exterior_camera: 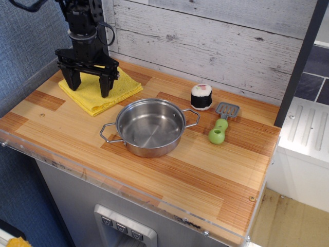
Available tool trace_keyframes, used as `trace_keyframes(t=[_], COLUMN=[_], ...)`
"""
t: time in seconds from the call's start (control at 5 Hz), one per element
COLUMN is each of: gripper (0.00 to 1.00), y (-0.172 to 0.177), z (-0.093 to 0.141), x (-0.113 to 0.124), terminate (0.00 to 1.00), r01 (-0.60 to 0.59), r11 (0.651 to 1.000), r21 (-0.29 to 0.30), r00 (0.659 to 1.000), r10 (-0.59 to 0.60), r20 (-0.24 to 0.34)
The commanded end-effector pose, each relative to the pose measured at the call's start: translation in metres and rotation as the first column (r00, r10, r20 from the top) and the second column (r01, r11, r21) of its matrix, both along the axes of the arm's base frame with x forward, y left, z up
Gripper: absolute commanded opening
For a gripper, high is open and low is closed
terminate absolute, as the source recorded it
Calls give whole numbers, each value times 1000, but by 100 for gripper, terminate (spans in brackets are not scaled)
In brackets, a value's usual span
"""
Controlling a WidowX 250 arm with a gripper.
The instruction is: Move yellow cloth little bit upward
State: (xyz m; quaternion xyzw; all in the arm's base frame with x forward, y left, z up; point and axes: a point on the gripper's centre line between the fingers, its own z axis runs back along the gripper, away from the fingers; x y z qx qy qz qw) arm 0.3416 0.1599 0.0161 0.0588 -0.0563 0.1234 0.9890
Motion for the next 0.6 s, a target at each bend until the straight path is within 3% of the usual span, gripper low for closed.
trace_keyframes(t=[0.0, 0.4], gripper=[100, 100], y=[-8, -25], z=[11, 16], x=[0, -23], terminate=[0, 0], r01=[-56, -105], r11=[998, 993], r21=[34, 49], r00=[998, 994], r10=[55, 105], r20=[16, -5])
